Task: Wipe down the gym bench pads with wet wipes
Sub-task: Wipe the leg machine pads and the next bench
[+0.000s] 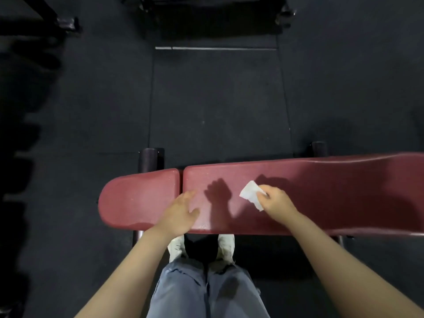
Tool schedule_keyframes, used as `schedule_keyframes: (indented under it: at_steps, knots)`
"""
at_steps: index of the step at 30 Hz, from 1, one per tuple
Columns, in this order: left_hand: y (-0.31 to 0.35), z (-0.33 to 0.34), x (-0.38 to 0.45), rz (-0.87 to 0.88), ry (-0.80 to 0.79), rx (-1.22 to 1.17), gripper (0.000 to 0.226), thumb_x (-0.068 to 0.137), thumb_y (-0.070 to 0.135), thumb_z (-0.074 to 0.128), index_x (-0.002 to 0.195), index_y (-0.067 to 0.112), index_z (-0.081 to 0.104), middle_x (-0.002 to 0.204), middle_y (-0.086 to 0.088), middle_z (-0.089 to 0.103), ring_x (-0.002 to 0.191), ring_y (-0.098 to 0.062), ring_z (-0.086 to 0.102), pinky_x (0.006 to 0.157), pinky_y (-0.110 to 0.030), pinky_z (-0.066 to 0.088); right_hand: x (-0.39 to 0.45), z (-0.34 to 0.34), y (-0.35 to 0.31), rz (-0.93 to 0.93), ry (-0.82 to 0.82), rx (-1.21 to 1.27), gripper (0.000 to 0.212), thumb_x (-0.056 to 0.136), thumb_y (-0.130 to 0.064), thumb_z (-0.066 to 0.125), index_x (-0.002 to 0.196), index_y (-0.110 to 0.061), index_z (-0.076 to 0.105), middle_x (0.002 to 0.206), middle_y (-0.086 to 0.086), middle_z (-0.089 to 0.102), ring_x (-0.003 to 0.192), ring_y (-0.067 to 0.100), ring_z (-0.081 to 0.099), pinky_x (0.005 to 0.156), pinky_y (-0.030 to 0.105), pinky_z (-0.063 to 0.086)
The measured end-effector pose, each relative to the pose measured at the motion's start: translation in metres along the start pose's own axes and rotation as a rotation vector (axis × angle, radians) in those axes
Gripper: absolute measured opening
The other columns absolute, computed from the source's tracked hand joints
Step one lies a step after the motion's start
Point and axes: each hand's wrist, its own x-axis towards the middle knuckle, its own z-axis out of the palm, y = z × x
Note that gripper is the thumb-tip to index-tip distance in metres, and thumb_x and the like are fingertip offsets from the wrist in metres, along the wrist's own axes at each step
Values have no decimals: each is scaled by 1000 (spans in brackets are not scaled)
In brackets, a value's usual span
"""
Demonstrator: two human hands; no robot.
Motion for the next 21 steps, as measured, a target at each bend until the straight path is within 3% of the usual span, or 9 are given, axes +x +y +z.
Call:
schedule_keyframes:
  at_steps: [2, 4, 6, 8, 11, 13, 17, 21]
  knots:
    - [-16, 10, 20, -20, -88, 20, 62, 101, 24, 49, 156, 16, 22, 162, -3, 25, 148, -19, 25, 116, -26, 18, 21, -1, 13, -23, -121, -141, 22, 94, -19, 46, 98, -20, 68, 89, 2, 72, 85, 28, 66, 74, 35, 49]
    - [-32, 21, 38, -26, -151, 44, 61, 102, 25, 49, 156, 16, 22, 162, -2, 24, 148, -18, 24, 116, -24, 17, 40, -7, 25, -50, -106, -211, 24, 97, -24, 44, 104, -27, 67, 91, 0, 72, 86, 27, 67, 77, 35, 51]
    - [-43, 31, 52, -27, -154, 34, 60, 102, 26, 49, 155, 17, 25, 162, -1, 27, 148, -17, 26, 117, -25, 18, 56, -14, 33, -88, 82, -202, 27, 98, -25, 43, 108, -29, 68, 100, 0, 73, 93, 27, 67, 83, 34, 51]
    - [-50, 40, 63, -37, -131, -10, 57, 101, 24, 50, 154, 18, 29, 160, 1, 31, 146, -15, 29, 116, -25, 21, 70, -25, 40, -77, 319, -127, 30, 97, -13, 47, 114, -24, 69, 117, 5, 70, 106, 28, 64, 91, 34, 47]
    - [-54, 51, 71, -47, -78, -65, 55, 100, 20, 50, 153, 21, 34, 158, 4, 33, 145, -13, 30, 114, -24, 22, 91, -33, 54, 31, 558, -173, 43, 96, -1, 42, 133, -16, 58, 143, 9, 54, 133, 27, 47, 109, 36, 36]
    - [-55, 55, 76, -37, -54, -79, 54, 100, 20, 50, 152, 22, 35, 158, 5, 33, 145, -11, 30, 114, -23, 22, 102, -24, 63, 105, 626, -244, 46, 94, 5, 40, 134, -13, 54, 146, 10, 49, 137, 29, 42, 113, 40, 33]
    - [-64, 53, 83, -37, -70, -102, 53, 99, 21, 51, 150, 24, 36, 158, 5, 33, 146, -12, 29, 114, -24, 21, 112, 26, 50, 286, 672, -120, 52, 94, 5, 41, 143, -12, 44, 152, 4, 40, 139, 26, 37, 102, 46, 46]
    - [-88, 40, 91, -71, -148, -53, 60, 99, 23, 52, 154, 22, 28, 161, 2, 28, 148, -14, 23, 120, -30, 20, 131, 81, 16, 269, 722, -43, 55, 93, 6, 41, 146, -10, 41, 152, 5, 41, 141, 26, 34, 109, 43, 40]
